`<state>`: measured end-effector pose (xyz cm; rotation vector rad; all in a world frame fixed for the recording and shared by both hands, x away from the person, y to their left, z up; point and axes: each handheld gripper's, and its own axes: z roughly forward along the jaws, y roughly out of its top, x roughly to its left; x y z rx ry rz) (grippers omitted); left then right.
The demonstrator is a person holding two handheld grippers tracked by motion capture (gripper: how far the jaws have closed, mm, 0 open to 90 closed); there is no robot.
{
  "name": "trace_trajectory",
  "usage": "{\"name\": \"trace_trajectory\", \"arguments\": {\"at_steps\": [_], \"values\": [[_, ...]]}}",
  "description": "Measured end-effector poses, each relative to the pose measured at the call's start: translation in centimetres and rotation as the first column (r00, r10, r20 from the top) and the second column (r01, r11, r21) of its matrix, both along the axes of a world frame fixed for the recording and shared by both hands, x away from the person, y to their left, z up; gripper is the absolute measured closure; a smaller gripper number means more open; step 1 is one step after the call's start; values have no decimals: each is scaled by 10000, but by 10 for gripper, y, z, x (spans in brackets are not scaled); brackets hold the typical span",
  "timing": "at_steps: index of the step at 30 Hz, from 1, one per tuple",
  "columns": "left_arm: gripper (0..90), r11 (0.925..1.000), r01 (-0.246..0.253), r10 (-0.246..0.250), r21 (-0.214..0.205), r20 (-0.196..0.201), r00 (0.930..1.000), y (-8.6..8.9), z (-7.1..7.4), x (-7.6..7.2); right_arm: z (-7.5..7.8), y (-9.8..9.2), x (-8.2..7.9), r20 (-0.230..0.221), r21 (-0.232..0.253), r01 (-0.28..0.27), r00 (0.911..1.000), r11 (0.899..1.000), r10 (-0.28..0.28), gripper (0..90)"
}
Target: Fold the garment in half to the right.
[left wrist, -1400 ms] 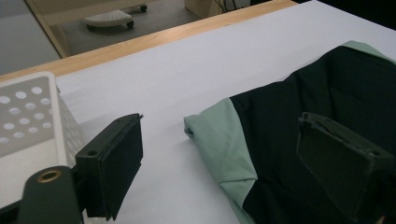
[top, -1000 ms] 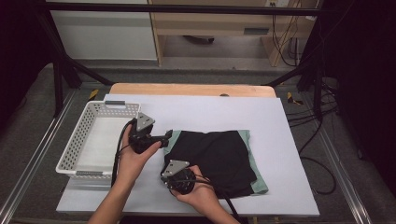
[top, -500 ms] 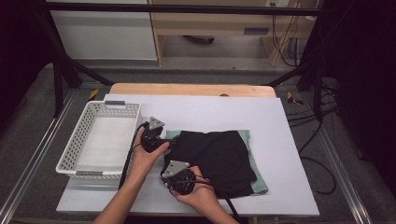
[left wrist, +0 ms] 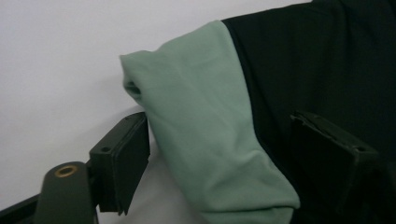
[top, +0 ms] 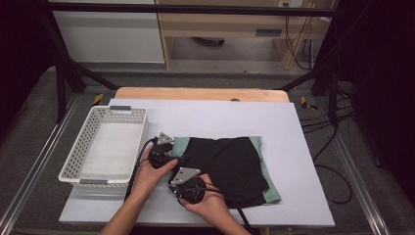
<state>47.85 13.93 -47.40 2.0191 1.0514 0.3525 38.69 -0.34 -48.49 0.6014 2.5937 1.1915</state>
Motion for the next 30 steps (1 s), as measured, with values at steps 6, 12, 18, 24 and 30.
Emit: {"name": "trace_trajectory", "arguments": {"at_steps": [6,12,18,24,30], "values": [[445,9984,460,-460,-335,6,9989,-4,0,-4,0,0,-1,44,10,32,10000,10000,-32,809],[546,9953,718,-722,-652,-39,9974,-8,-2,-6,0,0,-1,22,13,47,10000,10000,-47,810],[601,9930,793,-812,-873,-183,9965,-9,-6,-6,0,1,-1,64,-28,21,10000,10000,-21,815],[776,9890,866,-893,-1196,-176,9958,-3,3,-7,3,1,-4,167,-18,64,9998,10000,-63,825],[796,9881,898,-856,-1250,389,9956,-10,26,-9,26,-5,-9,434,284,-67,9990,9996,55,827]]}}
